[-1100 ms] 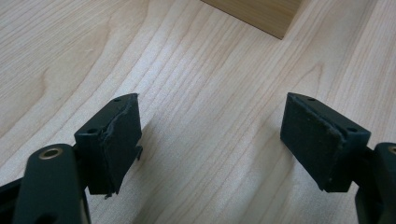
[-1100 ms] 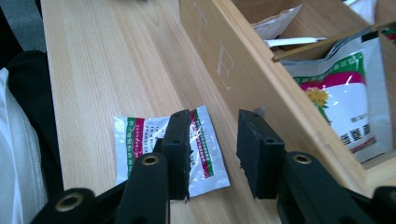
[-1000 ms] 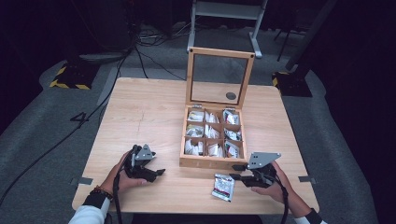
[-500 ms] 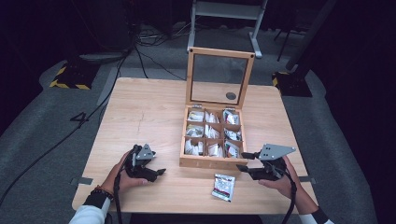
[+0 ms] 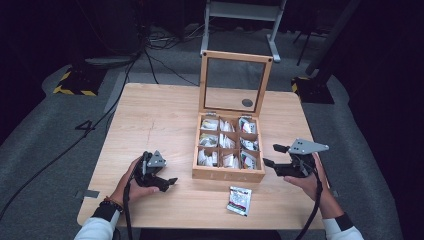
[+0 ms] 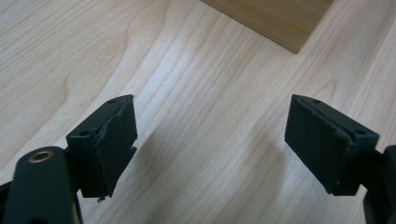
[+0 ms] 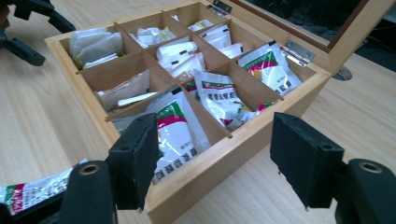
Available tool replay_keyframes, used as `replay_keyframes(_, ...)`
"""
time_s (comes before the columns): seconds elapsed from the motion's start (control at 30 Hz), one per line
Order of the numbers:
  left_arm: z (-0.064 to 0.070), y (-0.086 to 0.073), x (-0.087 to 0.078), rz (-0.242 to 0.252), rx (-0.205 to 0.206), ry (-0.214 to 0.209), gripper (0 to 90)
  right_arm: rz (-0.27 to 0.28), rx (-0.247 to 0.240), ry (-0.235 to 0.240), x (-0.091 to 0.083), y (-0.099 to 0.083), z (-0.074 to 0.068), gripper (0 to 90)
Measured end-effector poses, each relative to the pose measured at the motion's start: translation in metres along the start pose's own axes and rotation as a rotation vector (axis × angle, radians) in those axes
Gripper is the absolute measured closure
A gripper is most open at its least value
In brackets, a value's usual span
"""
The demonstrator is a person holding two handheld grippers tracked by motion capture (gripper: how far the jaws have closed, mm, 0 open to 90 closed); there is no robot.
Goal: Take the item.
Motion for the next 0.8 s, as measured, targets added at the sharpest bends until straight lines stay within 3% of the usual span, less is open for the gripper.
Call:
replay_keyframes(0.5,-0.015,0.044,-0.006,0.086,0.000,0.003,18.0,-0.036,0.048,-0.053,0.022,0.004,0.026,34.8)
replay_keyframes(0.57,-0.017,0.048,-0.006,0.100,0.013,0.017,18.2,-0.045,0.057,-0.056,0.025,0.005,0.030,33.6)
replay_keyframes(0.8,-0.025,0.058,-0.006,0.130,0.002,0.015,18.4,-0.048,0.078,-0.086,0.035,0.005,0.040,33.1)
Point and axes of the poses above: each handheld gripper's, and its own axes: x roughly forward along the jaws, y roughly out of its top, z roughly to its right, the point moved 3 cm from there along x, roughly forward along the jaws, and after that the axes turned 13 degrees about -y, right-handed, at the moved point
